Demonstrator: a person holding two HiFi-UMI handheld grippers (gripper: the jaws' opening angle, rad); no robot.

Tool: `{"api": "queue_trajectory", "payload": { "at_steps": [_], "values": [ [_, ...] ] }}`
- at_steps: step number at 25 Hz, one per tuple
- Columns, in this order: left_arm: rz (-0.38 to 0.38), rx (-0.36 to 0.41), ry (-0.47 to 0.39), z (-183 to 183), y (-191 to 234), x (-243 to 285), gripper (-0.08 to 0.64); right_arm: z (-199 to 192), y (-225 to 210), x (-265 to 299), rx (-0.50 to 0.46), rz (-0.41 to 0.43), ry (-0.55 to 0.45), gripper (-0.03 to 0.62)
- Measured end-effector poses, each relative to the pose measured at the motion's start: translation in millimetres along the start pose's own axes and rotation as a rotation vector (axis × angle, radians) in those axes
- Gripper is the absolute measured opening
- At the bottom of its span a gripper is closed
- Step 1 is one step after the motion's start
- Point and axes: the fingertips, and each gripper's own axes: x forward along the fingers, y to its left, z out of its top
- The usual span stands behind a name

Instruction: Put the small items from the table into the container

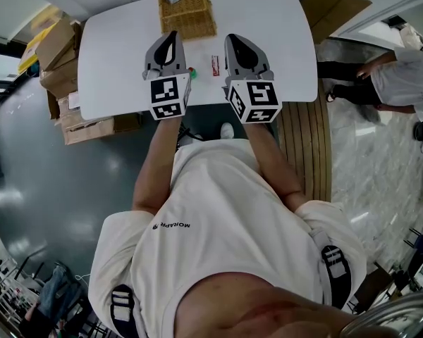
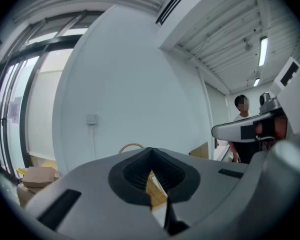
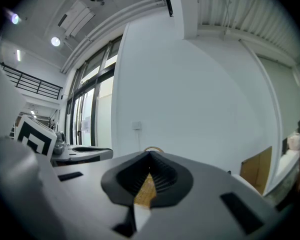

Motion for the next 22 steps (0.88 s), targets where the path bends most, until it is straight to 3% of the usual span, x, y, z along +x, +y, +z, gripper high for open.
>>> {"api": "queue_trajectory", "payload": {
  "at_steps": [9, 22],
  "values": [
    [-0.009, -0.060, -0.007, 6.7, -11.1, -17.8, 0.003, -0.2, -1.3, -2.8, 0.000, -0.003, 0.002, 0.012],
    [0.009, -0.031, -0.013, 3.7, -18.7, -25.3, 0.003, -6.5, -4.0, -6.0, 0.005, 0.000, 0.014, 0.012]
  ]
}}
